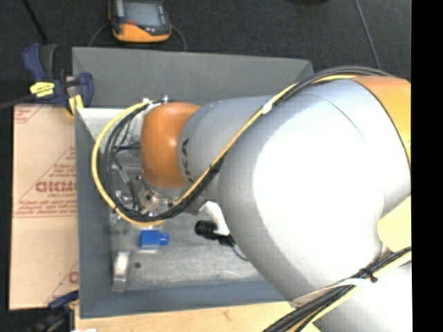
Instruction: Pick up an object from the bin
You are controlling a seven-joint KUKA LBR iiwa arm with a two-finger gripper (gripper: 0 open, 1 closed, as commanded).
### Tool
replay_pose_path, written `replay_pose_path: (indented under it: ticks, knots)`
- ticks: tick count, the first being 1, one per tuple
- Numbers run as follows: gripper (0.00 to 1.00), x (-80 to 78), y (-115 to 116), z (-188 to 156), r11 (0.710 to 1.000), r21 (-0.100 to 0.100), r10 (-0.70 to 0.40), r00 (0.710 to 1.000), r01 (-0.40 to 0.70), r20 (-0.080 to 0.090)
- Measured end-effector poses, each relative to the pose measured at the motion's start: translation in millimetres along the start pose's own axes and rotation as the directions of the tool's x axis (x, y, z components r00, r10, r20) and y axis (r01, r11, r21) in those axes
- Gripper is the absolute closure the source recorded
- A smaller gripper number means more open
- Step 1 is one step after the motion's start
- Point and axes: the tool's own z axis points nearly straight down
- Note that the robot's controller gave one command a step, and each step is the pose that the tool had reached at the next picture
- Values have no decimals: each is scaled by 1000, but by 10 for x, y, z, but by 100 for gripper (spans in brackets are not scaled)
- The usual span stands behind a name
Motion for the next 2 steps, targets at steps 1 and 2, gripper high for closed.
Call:
replay_pose_path:
  ticks: [1, 2]
  knots:
    - [100, -34, -17, -10, 1000, 3, 0, 1000, 0, 7]
    - [100, -71, 6, -857, 1000, 15, -6, 1000, 6, -9]
